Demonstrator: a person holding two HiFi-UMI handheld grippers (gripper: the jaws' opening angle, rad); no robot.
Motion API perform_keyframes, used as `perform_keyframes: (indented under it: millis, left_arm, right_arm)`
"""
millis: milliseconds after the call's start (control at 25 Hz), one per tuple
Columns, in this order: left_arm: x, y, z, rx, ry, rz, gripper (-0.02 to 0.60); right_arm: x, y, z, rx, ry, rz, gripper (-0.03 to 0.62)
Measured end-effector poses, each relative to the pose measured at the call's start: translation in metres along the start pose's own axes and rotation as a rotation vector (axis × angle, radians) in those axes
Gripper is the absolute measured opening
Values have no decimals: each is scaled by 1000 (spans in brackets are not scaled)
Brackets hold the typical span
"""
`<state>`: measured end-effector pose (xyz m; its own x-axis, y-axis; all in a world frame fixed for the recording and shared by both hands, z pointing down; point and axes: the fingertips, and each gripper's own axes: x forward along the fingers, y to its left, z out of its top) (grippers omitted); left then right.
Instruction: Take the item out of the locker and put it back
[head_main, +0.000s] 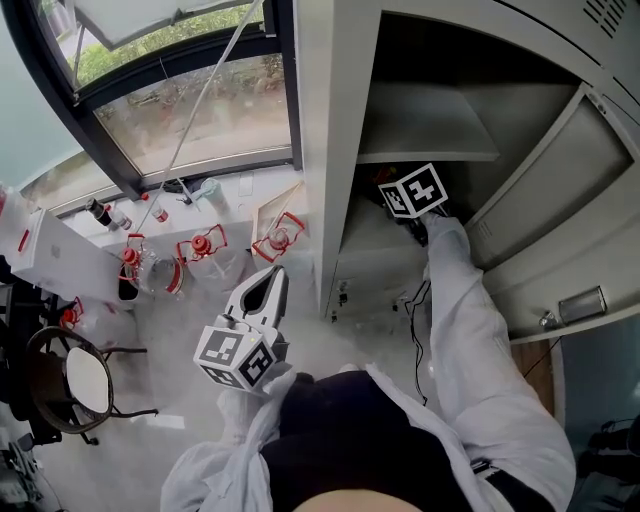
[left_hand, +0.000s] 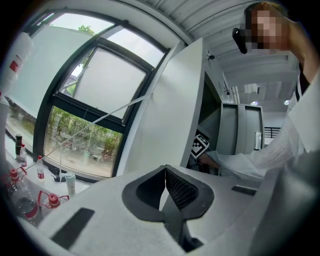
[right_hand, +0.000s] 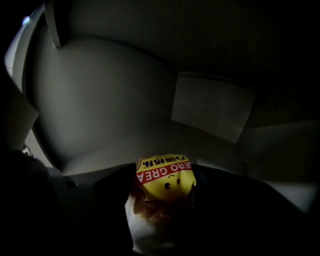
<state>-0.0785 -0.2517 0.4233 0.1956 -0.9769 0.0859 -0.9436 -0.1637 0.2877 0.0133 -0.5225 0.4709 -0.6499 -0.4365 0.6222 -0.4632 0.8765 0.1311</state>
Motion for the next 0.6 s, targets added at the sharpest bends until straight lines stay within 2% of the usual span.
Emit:
perform_keyframes:
  millis: [360,400,480,600]
  left_arm:
    - [-1,-3,-2,-2,10,-11,8]
    - [-2,-3,-2,-3,9,-10,8]
    - [-4,-1,-1,-5,7,-8,8]
    - [-7,0,1,-8,5,-12,8]
  right_arm:
    - [0,-1,-1,10,0,3,342]
    - [0,-2,-1,11,-1,4,357]
    - [-1,-2,0,7,-9,-4,472]
    - [-9,-7,6,-2,-52,-66,523]
